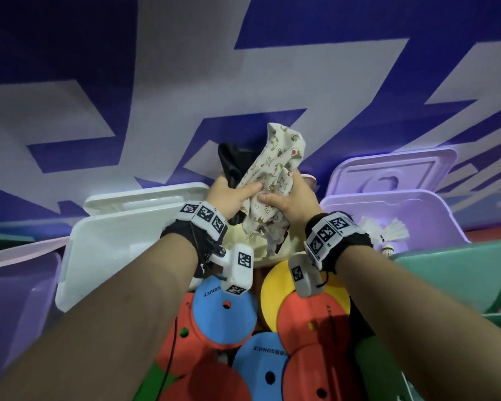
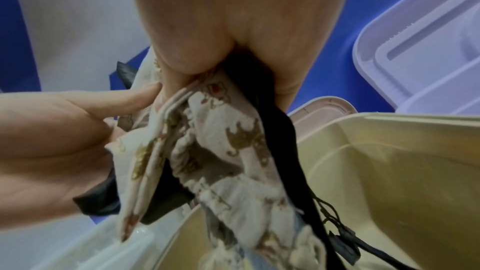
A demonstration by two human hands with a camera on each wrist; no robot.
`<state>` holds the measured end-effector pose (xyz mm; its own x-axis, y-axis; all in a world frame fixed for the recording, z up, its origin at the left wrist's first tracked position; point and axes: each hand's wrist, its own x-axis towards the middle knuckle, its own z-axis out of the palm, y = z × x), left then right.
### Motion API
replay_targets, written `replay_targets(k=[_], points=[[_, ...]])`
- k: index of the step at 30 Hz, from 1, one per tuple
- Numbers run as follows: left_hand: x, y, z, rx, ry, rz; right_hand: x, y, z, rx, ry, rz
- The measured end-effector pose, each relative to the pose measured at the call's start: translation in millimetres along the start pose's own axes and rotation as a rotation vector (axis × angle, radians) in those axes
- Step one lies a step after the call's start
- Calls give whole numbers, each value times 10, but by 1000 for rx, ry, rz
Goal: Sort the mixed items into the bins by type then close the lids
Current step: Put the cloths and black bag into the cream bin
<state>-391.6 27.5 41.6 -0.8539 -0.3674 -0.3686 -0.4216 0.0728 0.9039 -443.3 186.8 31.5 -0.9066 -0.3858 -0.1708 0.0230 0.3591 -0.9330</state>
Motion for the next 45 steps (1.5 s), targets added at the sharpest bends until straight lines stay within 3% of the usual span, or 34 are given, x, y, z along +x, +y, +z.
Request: replay_targets(k=[4,10,15,20,24,28,33,37,41,45], points=[[60,-220,55,35,-62,-41,17,233,52,-29,-36,47],[78,-434,90,114,-180,-107,147,670,169,-101,-241,216],[91,-521,94,187,-108,-68,54,449,63,-286,-84,273],[106,-528,153,237,-76,-70,58,382,86,-484,37,94],[110,-510,176,397,57,-31,69,394,152,-587,-25,110],[118,-535,228,235,-26,14,154,494,177,-509,-169,224],[173,-546,293,134,-135,-297,138,545,126,-319,-238,337],[199,-510,296,127,-147,-417,139,593,110,-341,-200,347],[128,-409,262,135,-96,-396,119,566,54,-323,-112,319],[-12,-346,180,139,-50,-283,-8,394,25,-305,-69,270]])
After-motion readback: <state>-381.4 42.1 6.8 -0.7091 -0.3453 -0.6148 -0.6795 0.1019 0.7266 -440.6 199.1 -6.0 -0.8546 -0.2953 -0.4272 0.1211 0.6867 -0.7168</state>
